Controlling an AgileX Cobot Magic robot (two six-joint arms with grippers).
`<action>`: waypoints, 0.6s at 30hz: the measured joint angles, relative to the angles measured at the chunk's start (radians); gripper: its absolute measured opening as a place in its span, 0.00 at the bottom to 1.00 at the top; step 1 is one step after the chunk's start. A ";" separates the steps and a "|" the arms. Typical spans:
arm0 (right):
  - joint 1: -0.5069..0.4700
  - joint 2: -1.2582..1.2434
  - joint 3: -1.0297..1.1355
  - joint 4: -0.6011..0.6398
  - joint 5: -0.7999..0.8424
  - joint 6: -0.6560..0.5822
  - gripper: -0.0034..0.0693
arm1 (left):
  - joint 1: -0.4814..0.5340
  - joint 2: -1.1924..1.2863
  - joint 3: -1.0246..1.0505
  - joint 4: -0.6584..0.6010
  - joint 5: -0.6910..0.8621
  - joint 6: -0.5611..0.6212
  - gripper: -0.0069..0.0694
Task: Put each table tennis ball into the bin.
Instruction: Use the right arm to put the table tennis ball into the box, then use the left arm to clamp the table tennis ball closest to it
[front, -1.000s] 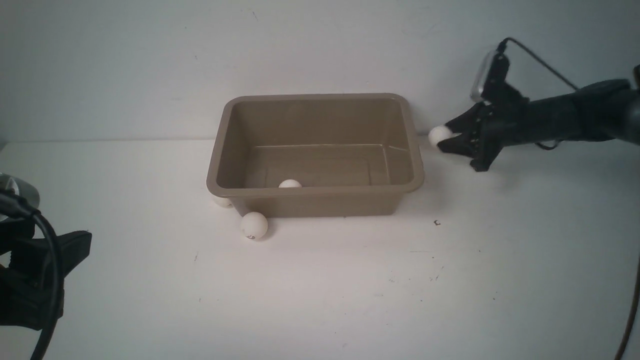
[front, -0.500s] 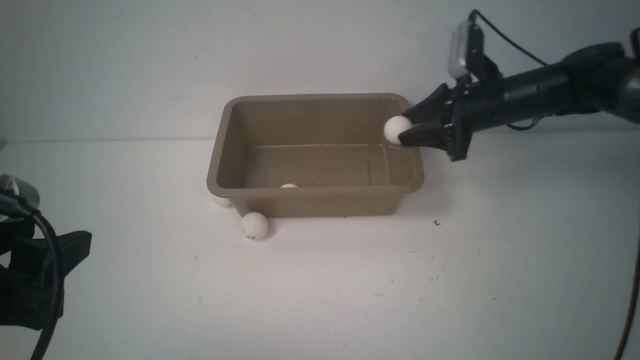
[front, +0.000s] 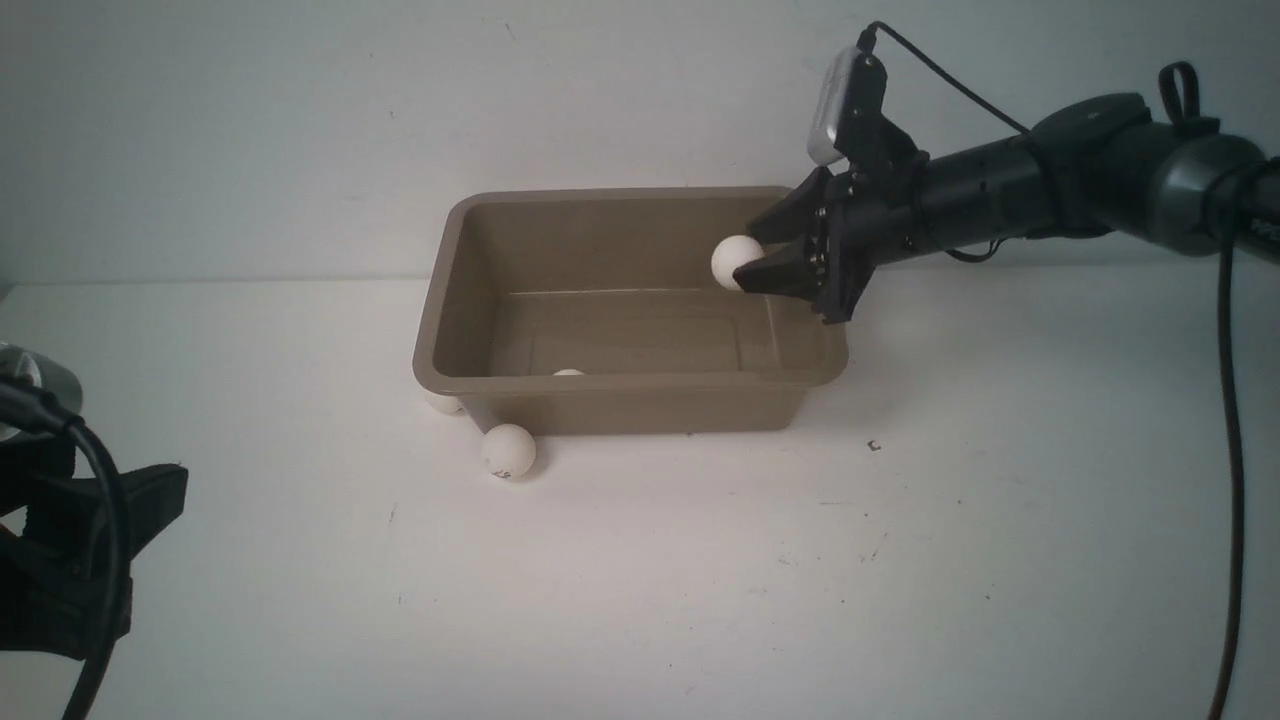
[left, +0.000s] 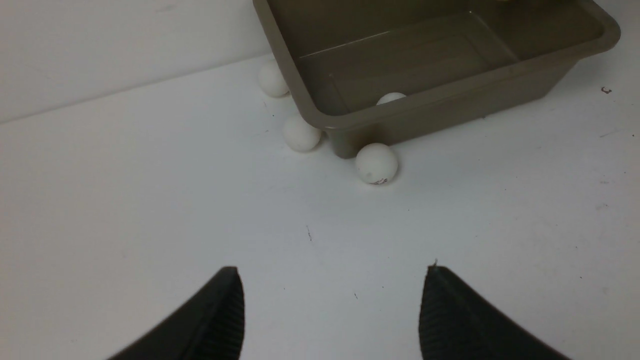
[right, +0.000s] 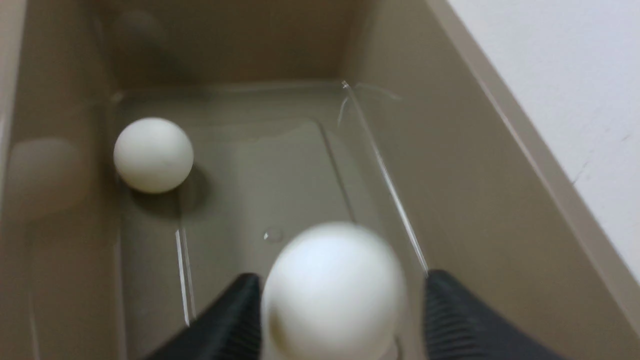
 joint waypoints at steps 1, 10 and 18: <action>-0.001 0.000 0.000 0.008 -0.004 -0.010 0.73 | 0.000 0.002 0.000 0.003 0.009 0.000 0.65; -0.082 -0.103 0.000 0.082 0.002 -0.059 0.84 | 0.000 0.009 0.000 0.096 -0.003 0.004 0.65; -0.265 -0.209 0.000 -0.042 0.205 0.050 0.78 | 0.000 0.009 0.046 -0.017 -0.189 0.055 0.65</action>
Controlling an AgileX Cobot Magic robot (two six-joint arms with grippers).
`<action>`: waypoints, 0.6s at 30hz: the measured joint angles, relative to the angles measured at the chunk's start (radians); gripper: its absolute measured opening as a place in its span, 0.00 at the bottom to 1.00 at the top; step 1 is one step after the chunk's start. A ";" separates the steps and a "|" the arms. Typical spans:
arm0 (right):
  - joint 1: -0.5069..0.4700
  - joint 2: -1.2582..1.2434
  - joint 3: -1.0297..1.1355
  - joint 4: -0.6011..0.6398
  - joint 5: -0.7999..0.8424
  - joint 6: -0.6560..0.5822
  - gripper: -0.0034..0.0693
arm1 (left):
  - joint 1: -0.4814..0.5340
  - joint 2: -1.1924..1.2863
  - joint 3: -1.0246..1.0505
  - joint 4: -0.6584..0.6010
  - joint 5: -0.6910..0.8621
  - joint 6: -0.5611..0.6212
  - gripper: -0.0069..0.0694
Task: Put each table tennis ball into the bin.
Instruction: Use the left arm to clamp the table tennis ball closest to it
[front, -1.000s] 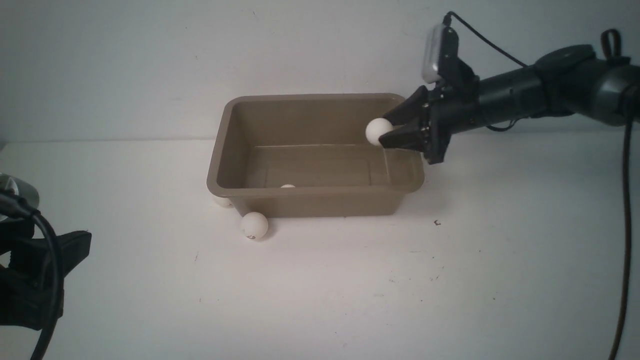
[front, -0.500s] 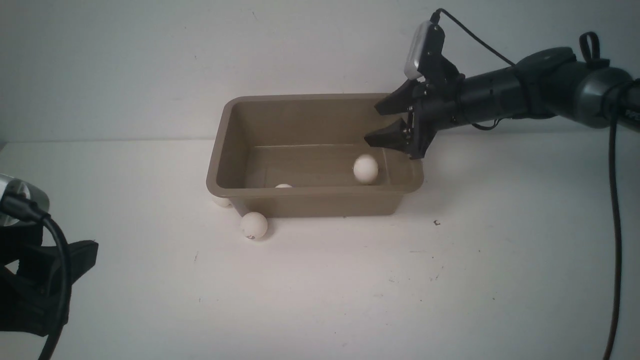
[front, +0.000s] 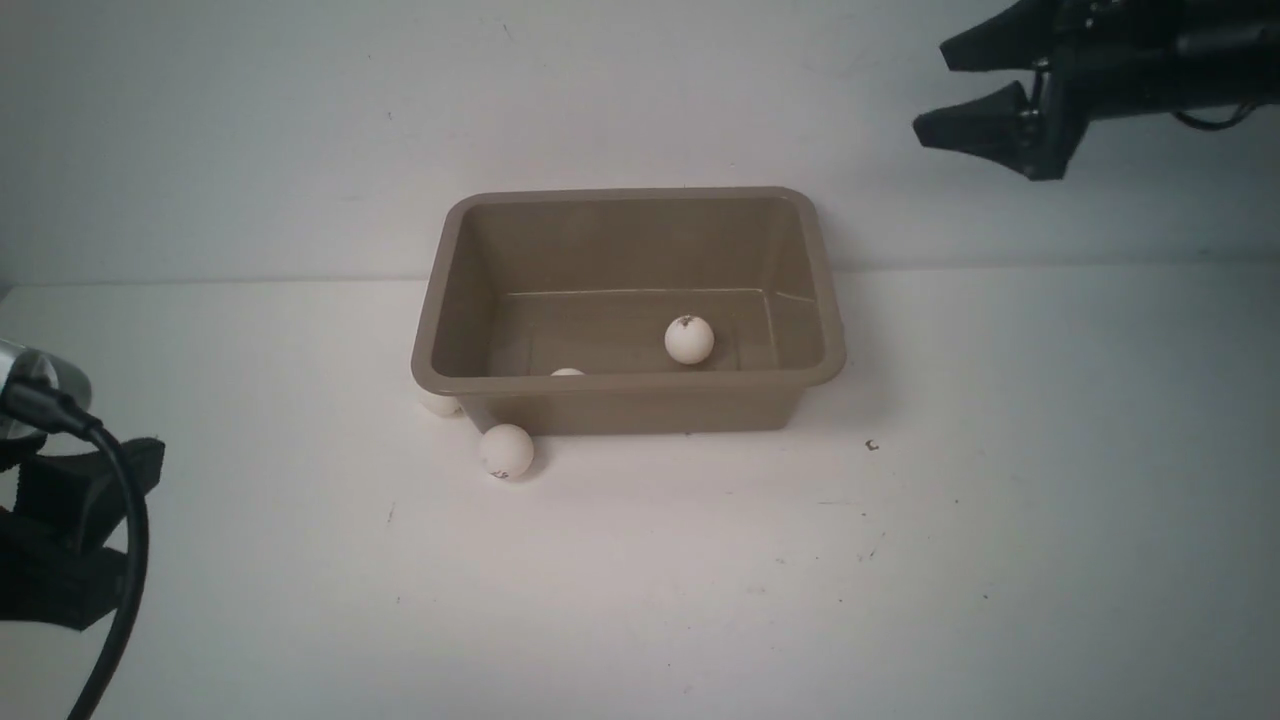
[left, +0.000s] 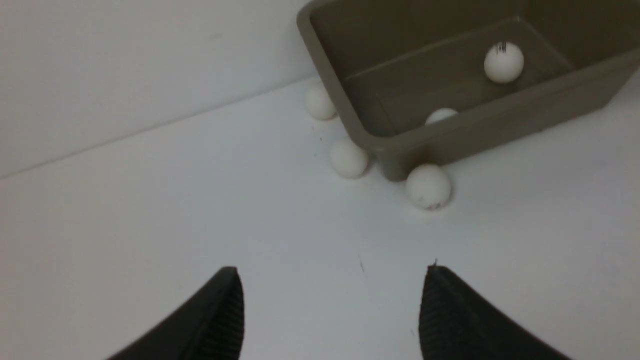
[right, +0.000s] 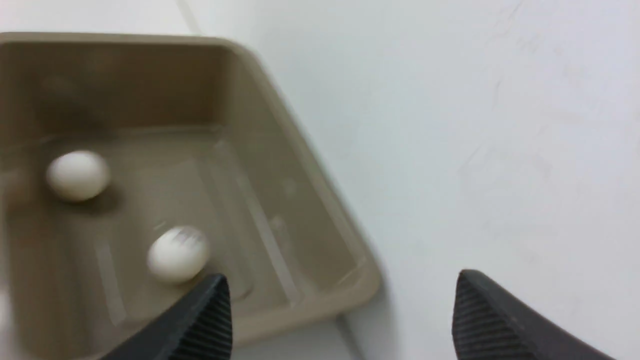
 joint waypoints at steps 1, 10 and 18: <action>-0.008 -0.001 0.000 -0.026 0.016 0.023 0.78 | 0.000 0.003 0.012 -0.034 -0.029 0.003 0.65; -0.015 -0.001 0.000 -0.168 0.042 0.116 0.78 | 0.000 0.197 0.022 -0.154 0.002 0.070 0.65; -0.015 -0.001 0.000 -0.118 0.046 0.124 0.78 | 0.000 0.530 -0.140 -0.279 0.152 0.334 0.69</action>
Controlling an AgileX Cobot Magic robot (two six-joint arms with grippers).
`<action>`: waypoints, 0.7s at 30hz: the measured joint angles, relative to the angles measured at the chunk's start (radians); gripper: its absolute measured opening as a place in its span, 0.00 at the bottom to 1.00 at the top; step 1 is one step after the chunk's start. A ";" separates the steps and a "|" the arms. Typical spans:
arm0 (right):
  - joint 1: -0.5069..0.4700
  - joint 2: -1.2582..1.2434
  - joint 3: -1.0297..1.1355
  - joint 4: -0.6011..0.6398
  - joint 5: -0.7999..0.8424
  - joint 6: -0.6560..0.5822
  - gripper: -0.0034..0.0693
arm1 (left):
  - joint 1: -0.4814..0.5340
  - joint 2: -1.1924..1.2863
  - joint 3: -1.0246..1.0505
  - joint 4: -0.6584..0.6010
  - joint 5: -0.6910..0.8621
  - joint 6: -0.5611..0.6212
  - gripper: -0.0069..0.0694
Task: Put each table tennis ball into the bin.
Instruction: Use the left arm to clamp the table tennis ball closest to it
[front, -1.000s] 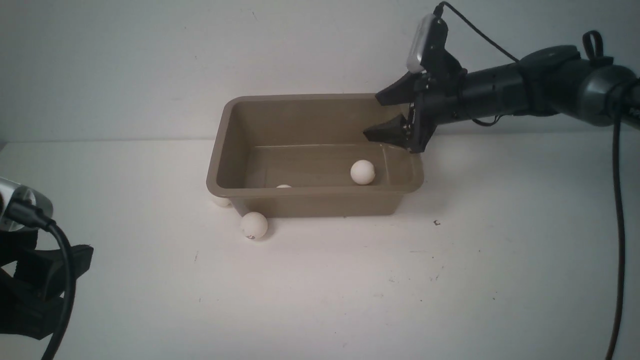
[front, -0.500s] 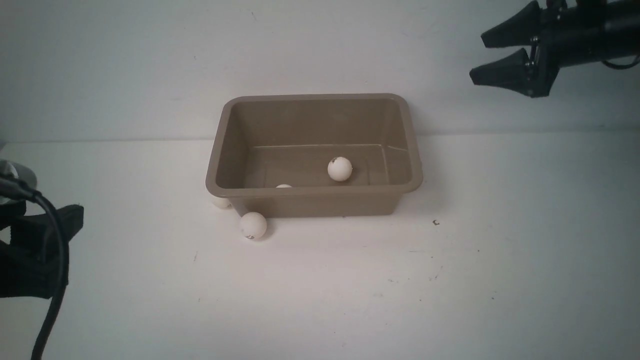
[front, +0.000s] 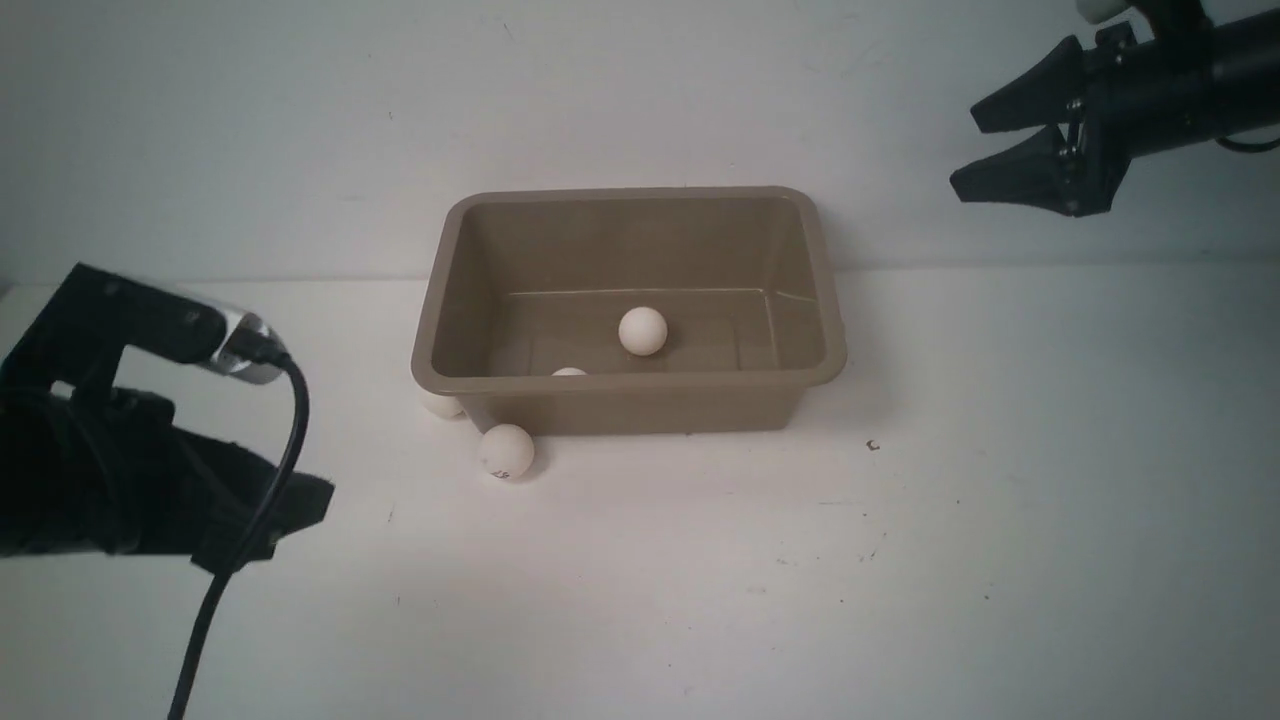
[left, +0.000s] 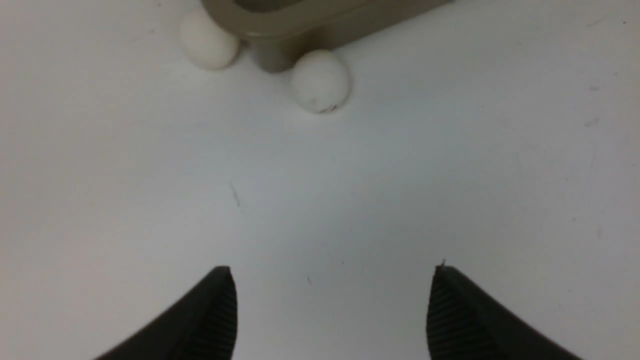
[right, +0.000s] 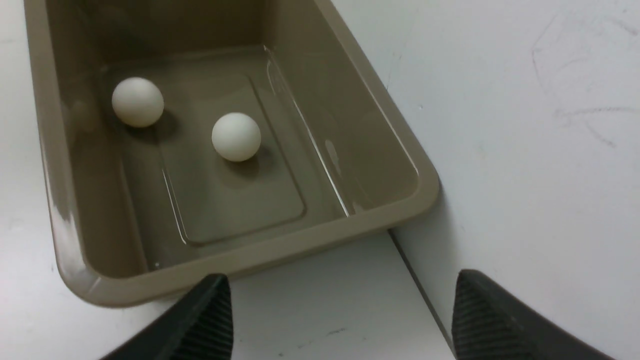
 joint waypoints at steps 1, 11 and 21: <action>0.000 0.000 0.000 0.007 0.000 0.001 0.78 | 0.000 0.026 -0.015 -0.036 -0.003 0.025 0.70; 0.006 0.000 0.000 0.033 0.000 0.002 0.78 | 0.000 0.295 -0.056 -0.312 -0.018 0.179 0.70; 0.066 0.000 0.000 0.041 0.000 0.002 0.78 | -0.097 0.432 -0.058 -0.442 -0.154 0.254 0.70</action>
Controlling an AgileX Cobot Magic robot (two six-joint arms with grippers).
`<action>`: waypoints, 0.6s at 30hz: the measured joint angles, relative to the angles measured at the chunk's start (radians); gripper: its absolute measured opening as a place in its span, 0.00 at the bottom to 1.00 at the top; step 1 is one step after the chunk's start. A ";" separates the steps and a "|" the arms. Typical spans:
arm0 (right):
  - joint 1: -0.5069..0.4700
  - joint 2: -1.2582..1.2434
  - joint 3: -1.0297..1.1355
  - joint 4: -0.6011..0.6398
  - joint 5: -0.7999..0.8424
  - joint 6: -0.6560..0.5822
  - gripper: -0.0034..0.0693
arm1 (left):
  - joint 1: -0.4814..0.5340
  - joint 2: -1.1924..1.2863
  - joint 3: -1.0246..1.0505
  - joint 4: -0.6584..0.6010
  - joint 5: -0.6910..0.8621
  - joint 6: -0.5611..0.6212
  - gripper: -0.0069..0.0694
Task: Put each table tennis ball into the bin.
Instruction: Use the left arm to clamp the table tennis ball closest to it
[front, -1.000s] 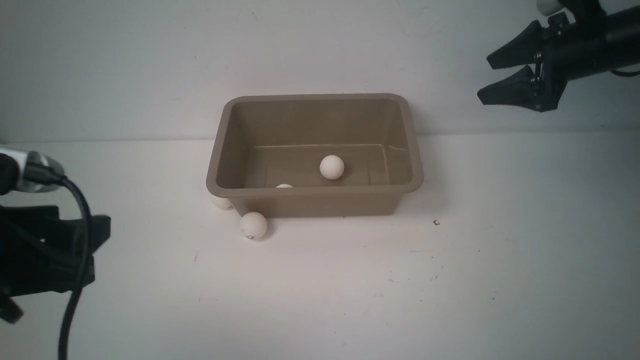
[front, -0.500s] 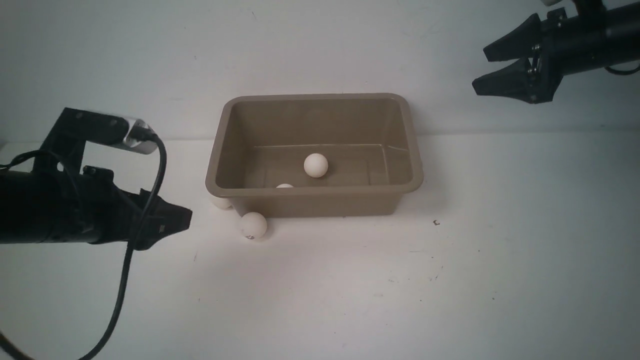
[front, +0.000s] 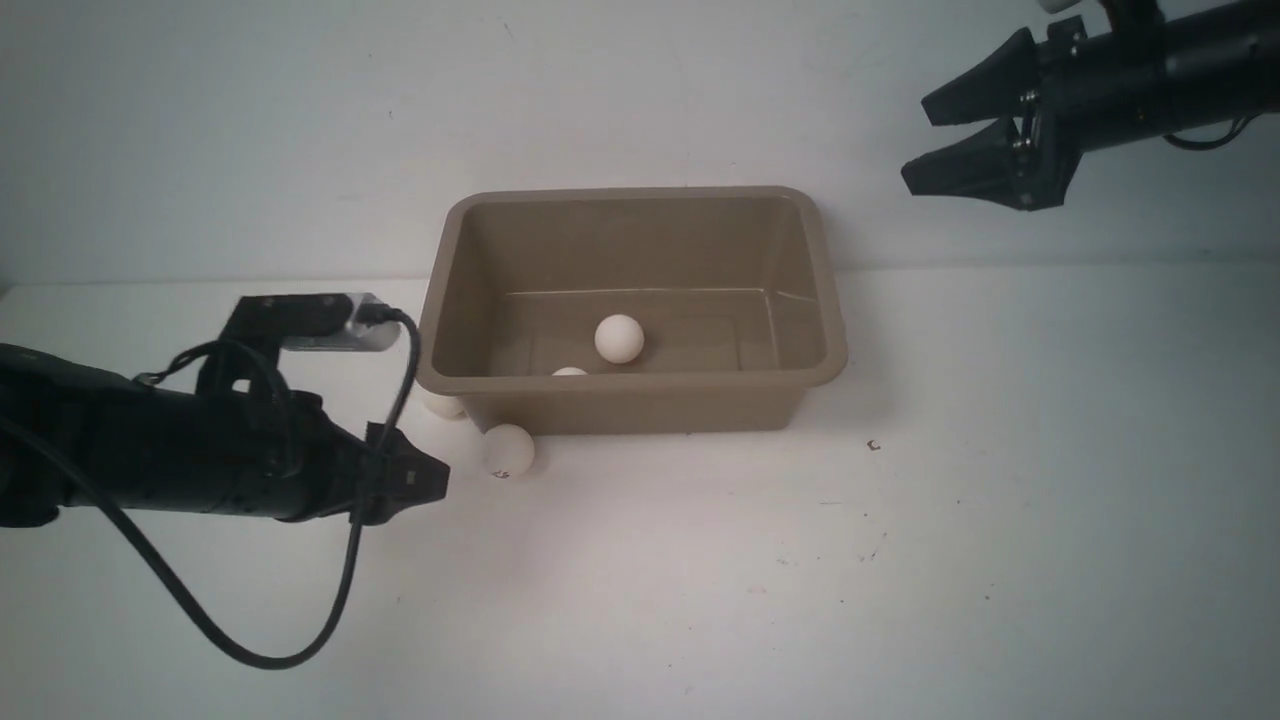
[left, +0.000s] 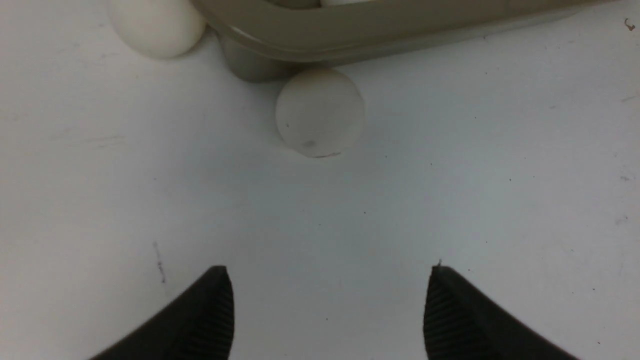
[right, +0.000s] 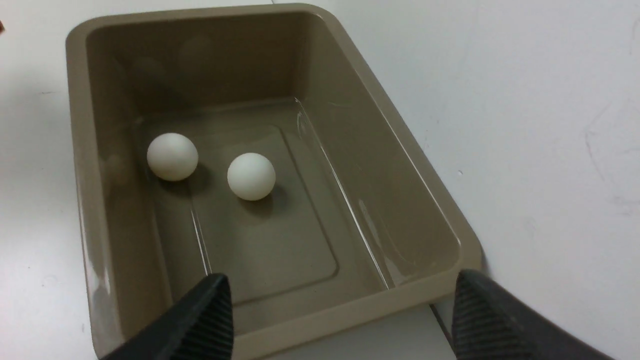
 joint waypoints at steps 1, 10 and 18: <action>0.010 0.000 0.000 0.001 0.000 0.000 0.78 | -0.025 0.013 0.000 -0.014 -0.037 0.017 0.70; 0.043 0.000 0.000 0.005 0.001 -0.001 0.78 | -0.167 0.084 -0.006 -0.222 -0.279 0.115 0.70; 0.043 0.000 0.000 0.005 0.001 -0.003 0.78 | -0.247 0.189 -0.115 -0.449 -0.300 0.329 0.70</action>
